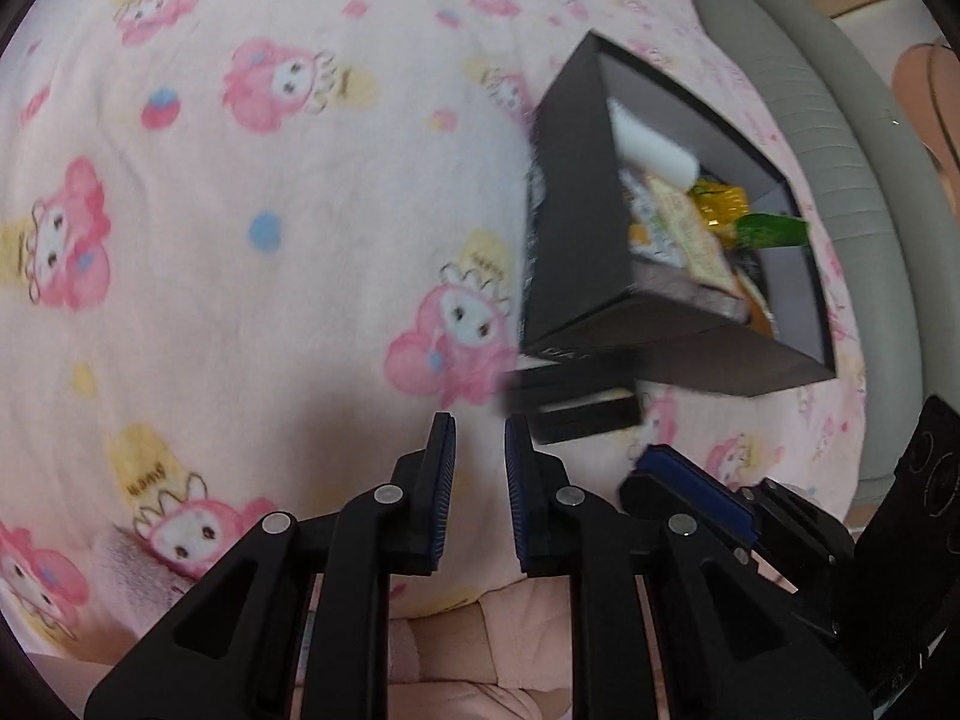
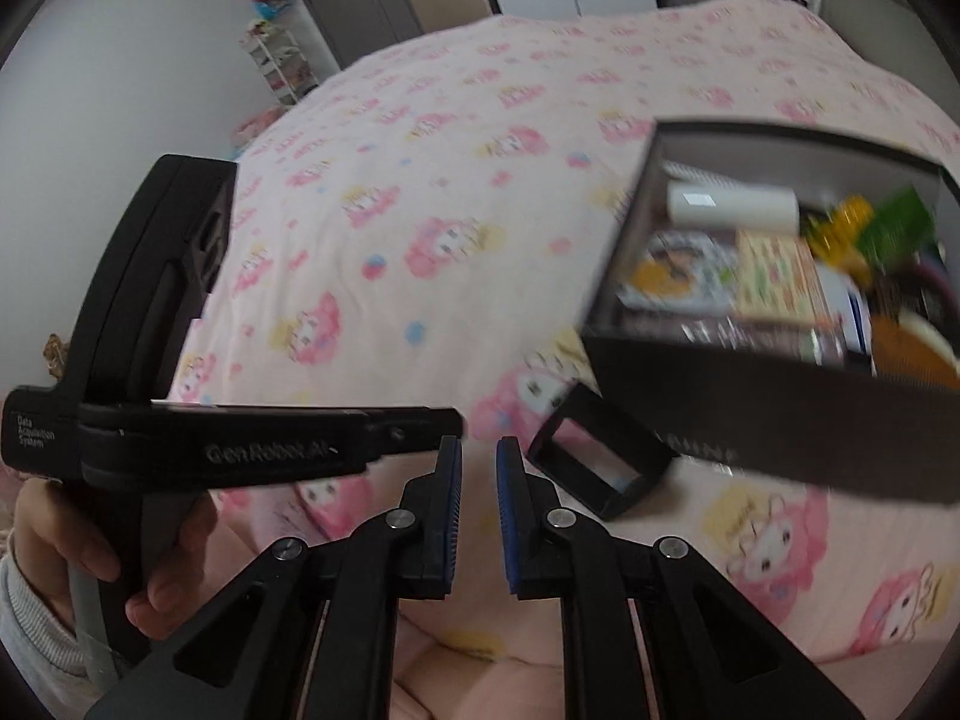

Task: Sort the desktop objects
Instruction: 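Carry the black frame with the left tool into the box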

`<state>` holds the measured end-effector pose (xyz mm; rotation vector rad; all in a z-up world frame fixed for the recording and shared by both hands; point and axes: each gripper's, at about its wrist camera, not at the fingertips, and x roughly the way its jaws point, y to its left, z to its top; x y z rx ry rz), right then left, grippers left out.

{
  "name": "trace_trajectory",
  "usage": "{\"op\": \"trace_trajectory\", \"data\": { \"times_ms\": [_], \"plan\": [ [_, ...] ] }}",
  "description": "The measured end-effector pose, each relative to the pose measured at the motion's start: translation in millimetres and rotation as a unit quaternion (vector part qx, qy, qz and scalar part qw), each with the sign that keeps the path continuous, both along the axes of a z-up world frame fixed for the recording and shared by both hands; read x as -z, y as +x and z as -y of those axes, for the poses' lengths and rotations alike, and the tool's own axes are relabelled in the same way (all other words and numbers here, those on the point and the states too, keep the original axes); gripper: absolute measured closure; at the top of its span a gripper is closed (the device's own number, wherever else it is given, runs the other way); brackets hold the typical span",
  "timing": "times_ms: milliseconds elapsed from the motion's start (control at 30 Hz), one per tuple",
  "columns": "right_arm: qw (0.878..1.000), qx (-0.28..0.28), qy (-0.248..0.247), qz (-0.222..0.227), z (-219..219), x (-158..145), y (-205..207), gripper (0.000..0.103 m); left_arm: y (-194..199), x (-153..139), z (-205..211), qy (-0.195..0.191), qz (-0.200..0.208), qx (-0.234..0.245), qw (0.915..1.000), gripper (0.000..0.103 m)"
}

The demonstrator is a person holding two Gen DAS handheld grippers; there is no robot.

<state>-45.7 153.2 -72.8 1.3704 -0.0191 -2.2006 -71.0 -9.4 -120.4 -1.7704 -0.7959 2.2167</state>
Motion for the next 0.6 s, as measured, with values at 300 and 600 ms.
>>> {"op": "trace_trajectory", "data": {
  "times_ms": [300, 600],
  "plan": [
    [0.993, 0.104, 0.036, 0.041, -55, 46, -27, 0.091, -13, 13, -10, 0.003, 0.01, 0.0, 0.9999, 0.088],
    [0.986, 0.166, 0.004, 0.035, -89, 46, -32, 0.085, -20, 34, -33, 0.058, 0.001, 0.021, 0.9981, 0.088]
  ]
}}
